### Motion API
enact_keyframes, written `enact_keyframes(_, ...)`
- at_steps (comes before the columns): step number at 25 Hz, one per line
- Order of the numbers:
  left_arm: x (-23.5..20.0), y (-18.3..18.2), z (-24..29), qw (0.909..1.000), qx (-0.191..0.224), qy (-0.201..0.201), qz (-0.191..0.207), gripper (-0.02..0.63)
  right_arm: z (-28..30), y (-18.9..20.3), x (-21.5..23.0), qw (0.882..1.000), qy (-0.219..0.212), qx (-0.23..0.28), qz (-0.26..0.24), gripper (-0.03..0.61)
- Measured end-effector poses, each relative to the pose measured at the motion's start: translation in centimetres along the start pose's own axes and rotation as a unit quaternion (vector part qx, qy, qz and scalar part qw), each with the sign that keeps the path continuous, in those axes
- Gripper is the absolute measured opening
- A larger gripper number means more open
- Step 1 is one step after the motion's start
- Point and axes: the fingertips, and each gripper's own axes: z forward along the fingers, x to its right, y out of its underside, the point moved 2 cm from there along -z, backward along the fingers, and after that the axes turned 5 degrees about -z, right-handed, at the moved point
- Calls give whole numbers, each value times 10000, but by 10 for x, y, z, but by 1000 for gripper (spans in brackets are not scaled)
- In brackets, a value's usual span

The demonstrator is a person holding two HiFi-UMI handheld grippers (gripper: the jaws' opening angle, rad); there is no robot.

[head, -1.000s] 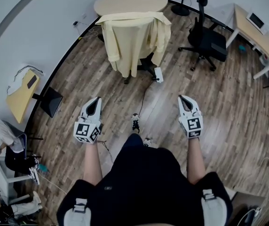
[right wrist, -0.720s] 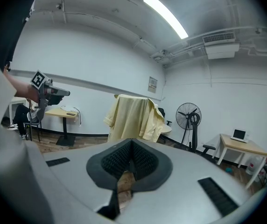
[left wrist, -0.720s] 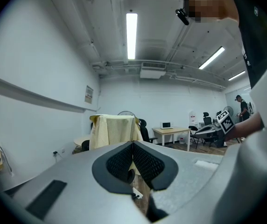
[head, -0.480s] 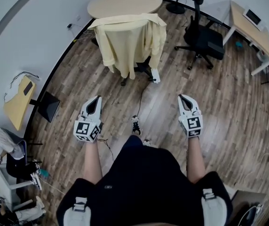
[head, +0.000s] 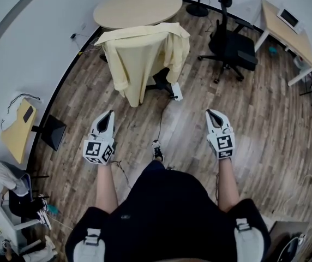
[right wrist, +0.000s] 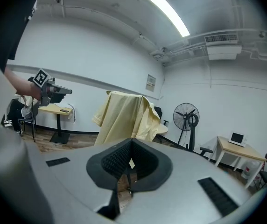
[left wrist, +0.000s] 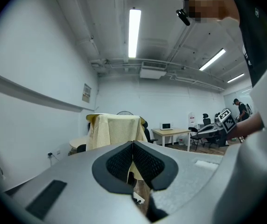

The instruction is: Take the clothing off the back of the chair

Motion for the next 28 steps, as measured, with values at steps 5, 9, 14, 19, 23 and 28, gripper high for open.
enact_keyframes(5,-27,3,23,10000,-17,10,-51,2,32,-7,4,9999,-4,-104,-4,-6)
enact_keyframes(9,-51,2,44,9999,-27,-25,-100,2,63,-15,7,9998,-48,-202,-27,-6)
enact_keyframes(14,-82,1,67,9999,-8,-62,-135,2,100,-30,13,9999,-63,4,-153,-6)
enact_keyframes(19,-108,-4,87,9999,9,-1,-145,2,126,-36,17,9999,56,-134,-72,-6)
enact_keyframes(23,-135,-4,100,9999,43,-19,-119,2,149,-45,17,9998,99,-95,-122,-6)
enact_keyframes(28,-171,-6,110,9997,114,-156,-146,2,177,-53,15,9997,117,-84,-184,-6)
